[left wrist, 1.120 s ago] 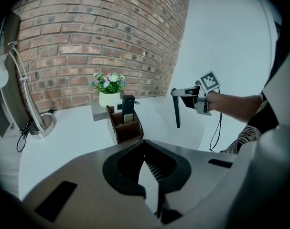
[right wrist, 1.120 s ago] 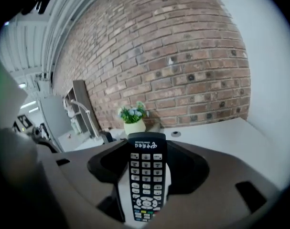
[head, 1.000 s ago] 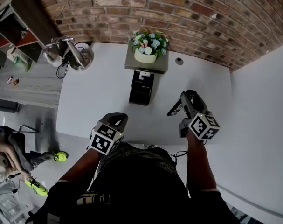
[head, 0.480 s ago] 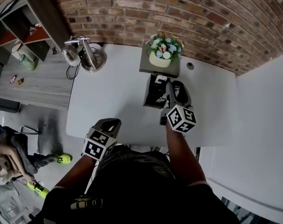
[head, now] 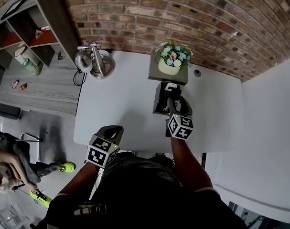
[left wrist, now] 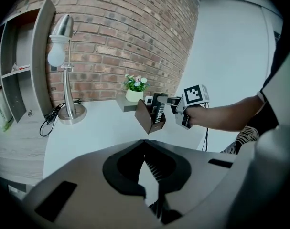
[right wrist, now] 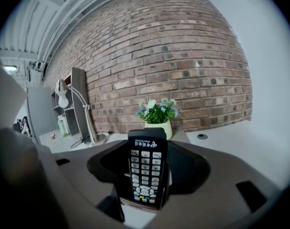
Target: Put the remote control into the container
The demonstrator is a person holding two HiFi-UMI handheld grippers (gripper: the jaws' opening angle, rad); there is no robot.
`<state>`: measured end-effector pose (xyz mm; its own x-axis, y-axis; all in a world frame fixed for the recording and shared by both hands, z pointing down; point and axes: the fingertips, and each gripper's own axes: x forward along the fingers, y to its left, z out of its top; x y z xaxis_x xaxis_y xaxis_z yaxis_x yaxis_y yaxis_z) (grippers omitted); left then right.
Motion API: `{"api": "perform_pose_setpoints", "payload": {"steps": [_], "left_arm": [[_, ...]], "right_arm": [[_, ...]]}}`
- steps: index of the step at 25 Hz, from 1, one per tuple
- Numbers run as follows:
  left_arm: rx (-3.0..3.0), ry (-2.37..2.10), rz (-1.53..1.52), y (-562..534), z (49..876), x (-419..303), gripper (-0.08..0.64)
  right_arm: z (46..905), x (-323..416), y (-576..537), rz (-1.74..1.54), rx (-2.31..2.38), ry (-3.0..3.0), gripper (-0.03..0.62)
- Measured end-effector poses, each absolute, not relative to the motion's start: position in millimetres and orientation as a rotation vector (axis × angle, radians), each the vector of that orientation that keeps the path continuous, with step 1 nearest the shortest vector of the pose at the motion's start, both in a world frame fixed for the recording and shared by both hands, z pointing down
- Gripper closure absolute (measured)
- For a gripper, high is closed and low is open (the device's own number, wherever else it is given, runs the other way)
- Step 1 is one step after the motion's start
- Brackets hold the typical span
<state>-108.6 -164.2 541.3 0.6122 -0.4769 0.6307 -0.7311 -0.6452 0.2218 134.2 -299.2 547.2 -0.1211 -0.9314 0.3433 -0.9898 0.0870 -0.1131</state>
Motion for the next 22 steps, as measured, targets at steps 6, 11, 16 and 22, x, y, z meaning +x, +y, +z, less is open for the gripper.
{"api": "perform_pose_setpoints", "payload": {"steps": [6, 11, 16, 22], "left_arm": [[2.435, -0.874, 0.717, -159.6, 536.7, -86.7, 0.566], [2.448, -0.890, 0.681, -149.8, 526.2, -75.4, 0.566], [2.489, -0.924, 0.603, -120.1, 501.3, -51.7, 0.566], [2.535, -0.935, 0.488, -44.9, 468.7, 2.3, 0.566]], "right_arm": [[521.9, 128.9, -290.3, 0.359, 1.810, -2.165, 0.333], [481.1, 116.6, -224.8, 0.419, 1.720, -2.339, 0.334], [461.0, 109.8, -137.7, 0.648, 1.533, -2.503, 0.451], [465.0, 124.1, -28.2, 0.686, 1.411, -2.527, 0.584]]}}
